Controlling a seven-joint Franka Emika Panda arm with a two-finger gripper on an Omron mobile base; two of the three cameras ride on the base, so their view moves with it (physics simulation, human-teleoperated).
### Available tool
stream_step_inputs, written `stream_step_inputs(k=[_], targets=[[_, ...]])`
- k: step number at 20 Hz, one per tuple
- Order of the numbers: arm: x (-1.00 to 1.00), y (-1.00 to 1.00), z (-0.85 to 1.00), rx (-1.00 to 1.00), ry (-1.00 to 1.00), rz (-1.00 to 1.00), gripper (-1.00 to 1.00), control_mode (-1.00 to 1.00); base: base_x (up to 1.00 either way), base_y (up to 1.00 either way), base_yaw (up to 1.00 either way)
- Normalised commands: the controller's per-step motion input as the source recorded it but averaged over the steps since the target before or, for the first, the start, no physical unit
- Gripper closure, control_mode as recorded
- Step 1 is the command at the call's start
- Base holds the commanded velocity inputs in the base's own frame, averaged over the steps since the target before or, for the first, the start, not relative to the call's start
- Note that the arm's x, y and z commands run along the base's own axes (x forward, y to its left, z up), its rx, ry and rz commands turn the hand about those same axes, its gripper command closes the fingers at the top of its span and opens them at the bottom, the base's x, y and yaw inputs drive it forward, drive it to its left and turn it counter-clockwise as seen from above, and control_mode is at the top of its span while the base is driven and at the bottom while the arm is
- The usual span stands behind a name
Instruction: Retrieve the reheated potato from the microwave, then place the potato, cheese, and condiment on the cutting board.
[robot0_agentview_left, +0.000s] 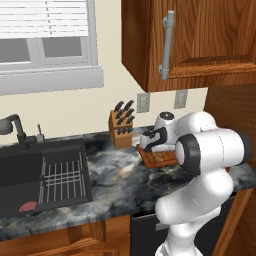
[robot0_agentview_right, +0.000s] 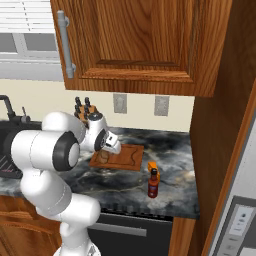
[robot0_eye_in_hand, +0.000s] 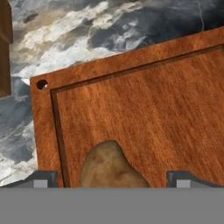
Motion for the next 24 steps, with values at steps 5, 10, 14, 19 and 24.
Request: stream_step_inputs(k=[5, 10, 14, 19, 24], targets=[[-0.21, -0.18, 0.29, 0.02, -0.03, -0.04, -1.0, -1.0, 0.0, 0.0, 0.0], [-0.56, -0.23, 0.06, 0.01, -0.08, 0.0, -1.0, -1.0, 0.0, 0.0, 0.0], [-0.55, -0.15, 0.01, 0.0, -0.08, 0.0, -1.0, -1.0, 0.0, 0.0, 0.0], [-0.29, -0.18, 0.26, 0.0, 0.0, -0.03, -1.0, -1.0, 0.0, 0.0, 0.0], [-0.38, -0.18, 0.31, 0.0, 0.0, -0.01, -1.0, -1.0, 0.0, 0.0, 0.0]])
